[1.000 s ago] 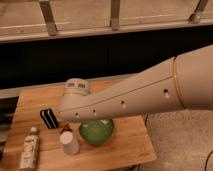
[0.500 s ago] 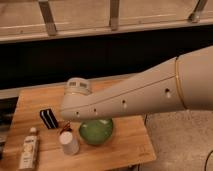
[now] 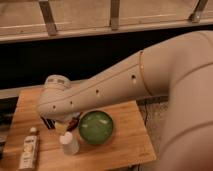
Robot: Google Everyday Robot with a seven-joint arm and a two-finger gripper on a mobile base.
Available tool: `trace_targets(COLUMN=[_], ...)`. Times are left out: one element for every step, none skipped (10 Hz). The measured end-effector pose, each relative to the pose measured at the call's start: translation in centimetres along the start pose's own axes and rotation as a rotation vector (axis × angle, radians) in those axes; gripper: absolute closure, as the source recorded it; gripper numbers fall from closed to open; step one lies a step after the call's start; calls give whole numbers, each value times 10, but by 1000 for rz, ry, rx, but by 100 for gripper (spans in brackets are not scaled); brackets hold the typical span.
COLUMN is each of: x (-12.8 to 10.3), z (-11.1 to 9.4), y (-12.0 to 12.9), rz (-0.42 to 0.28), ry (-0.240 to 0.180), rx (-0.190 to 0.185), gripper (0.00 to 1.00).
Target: Place the ceramic cup over the eraser
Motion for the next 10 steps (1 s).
trace_targets(x=[-1, 2, 6, 10, 12, 15, 17, 15, 13, 10], z=[3, 4, 4, 6, 11, 20, 28, 36, 43, 50], y=[5, 10, 14, 18, 25, 32, 39, 47, 55, 63], rz=[-15, -19, -19, -17, -15, -12, -12, -10, -13, -24], ry=[8, 14, 17, 22, 23, 21, 19, 10, 4, -3], rx=[-23, -40, -48, -56, -78, -100, -118, -138, -150, -153], gripper=[20, 20, 20, 20, 20, 20, 20, 20, 20, 20])
